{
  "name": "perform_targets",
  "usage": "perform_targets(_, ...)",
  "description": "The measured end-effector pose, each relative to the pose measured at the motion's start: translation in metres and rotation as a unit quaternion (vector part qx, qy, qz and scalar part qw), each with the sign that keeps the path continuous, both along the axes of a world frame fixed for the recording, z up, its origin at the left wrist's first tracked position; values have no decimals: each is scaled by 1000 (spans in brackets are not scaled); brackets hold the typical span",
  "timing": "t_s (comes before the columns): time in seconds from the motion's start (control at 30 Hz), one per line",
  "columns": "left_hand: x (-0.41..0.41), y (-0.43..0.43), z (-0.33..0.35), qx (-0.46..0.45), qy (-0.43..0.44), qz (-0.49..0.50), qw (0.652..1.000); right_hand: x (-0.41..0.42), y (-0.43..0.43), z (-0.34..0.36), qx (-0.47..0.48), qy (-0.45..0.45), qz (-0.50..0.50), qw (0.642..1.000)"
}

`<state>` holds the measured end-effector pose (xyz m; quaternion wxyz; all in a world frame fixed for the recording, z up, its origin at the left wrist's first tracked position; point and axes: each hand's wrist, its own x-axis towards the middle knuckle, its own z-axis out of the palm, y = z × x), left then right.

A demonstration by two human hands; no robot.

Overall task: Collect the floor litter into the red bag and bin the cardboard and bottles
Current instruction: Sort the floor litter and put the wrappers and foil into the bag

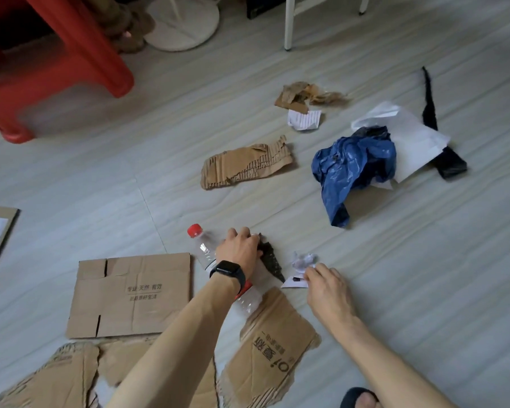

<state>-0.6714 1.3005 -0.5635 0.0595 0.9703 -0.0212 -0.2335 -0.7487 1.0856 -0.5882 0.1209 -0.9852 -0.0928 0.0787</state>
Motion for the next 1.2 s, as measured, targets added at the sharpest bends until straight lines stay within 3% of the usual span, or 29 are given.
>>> perform_targets(0.1, -9, 2, 5, -23, -25, 13, 999, 6, 4, 5, -8, 27, -2, 1000)
perform_targets(0.3, -20, 38, 67, -50, -63, 35, 996, 45, 17, 56, -109, 230, -2, 967)
perform_targets(0.37, -25, 73, 109, -19, -89, 49, 995, 57, 38, 92, -102, 226, 7, 969)
perform_targets(0.57, -74, 192, 225, 94, -140, 104, 980, 66, 127, 213, 14, 98, 106, 989)
perform_targets(0.83, -245, 330, 330, 200, -197, 217, 935, -7, 281, 360, 164, 12, 267, 950)
perform_targets(1.0, -365, 384, 333, 174, -247, 326, 896, -76, 358, 372, 223, 32, 314, 922)
perform_targets(1.2, -491, 416, 291, 191, -183, 438, 859, -181, 443, 335, 220, 92, 383, 892)
